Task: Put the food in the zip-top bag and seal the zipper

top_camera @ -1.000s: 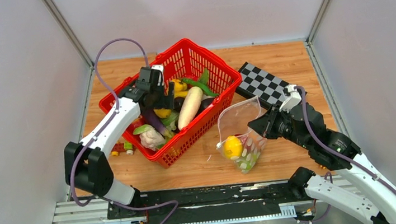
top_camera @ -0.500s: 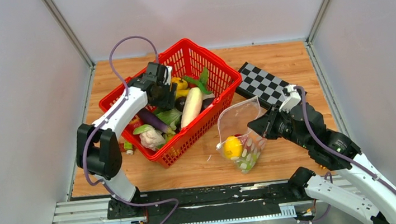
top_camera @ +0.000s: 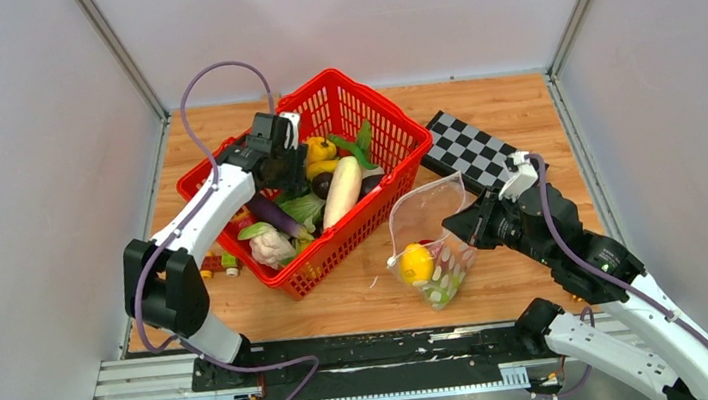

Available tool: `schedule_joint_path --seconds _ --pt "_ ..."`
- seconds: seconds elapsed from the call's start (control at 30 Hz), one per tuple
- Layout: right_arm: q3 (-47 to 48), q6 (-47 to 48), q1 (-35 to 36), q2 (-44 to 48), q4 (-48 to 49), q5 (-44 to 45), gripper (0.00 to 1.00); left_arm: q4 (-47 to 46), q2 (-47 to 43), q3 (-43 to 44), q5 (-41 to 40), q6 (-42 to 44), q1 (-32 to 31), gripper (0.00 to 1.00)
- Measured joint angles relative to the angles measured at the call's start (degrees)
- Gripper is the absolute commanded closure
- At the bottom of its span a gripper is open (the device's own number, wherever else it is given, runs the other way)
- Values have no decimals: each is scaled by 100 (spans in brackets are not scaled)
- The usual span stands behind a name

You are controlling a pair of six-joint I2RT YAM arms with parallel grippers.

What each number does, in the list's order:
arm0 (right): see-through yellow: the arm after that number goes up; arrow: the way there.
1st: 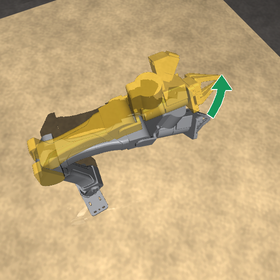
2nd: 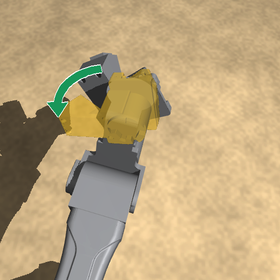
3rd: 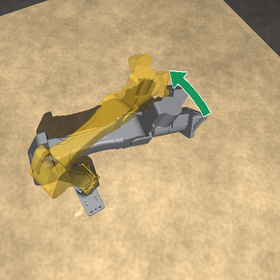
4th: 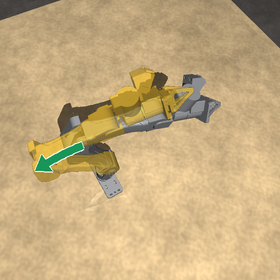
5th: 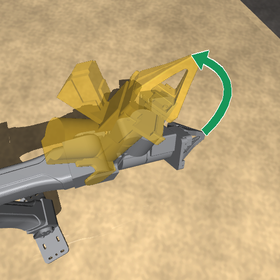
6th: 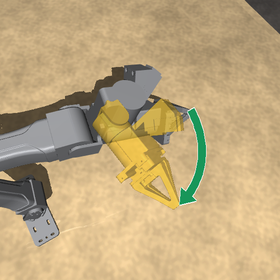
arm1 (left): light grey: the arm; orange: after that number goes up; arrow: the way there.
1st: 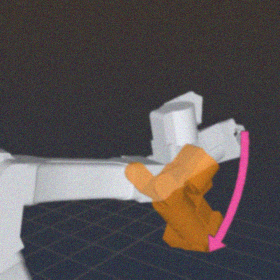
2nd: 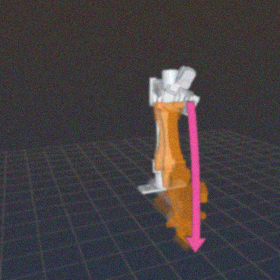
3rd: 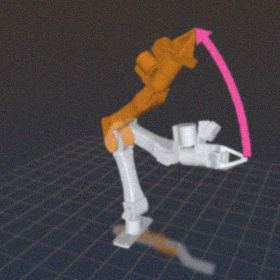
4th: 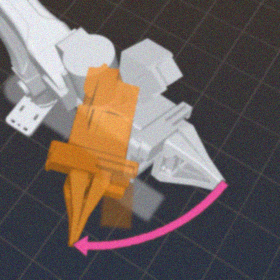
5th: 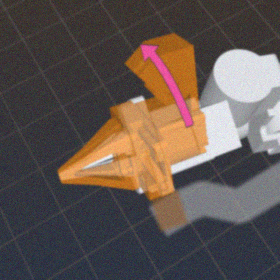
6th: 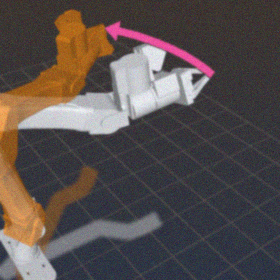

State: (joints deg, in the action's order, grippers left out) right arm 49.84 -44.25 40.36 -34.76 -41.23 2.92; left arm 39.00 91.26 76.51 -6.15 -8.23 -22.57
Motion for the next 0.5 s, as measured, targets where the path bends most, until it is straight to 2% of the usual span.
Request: schedule_joint_path --seconds 0.07,0.4,0.5 --pt "0 2 0 0 0 0 97 -98 -2 -24 -105 -50 2 15" --pt "0 4 0 -2 -2 4 97 -501 284 -74 -455 -682 11 13" --pt "0 4 0 -2 -7 7 97 -498 420 -74 -623 -699 15 9"
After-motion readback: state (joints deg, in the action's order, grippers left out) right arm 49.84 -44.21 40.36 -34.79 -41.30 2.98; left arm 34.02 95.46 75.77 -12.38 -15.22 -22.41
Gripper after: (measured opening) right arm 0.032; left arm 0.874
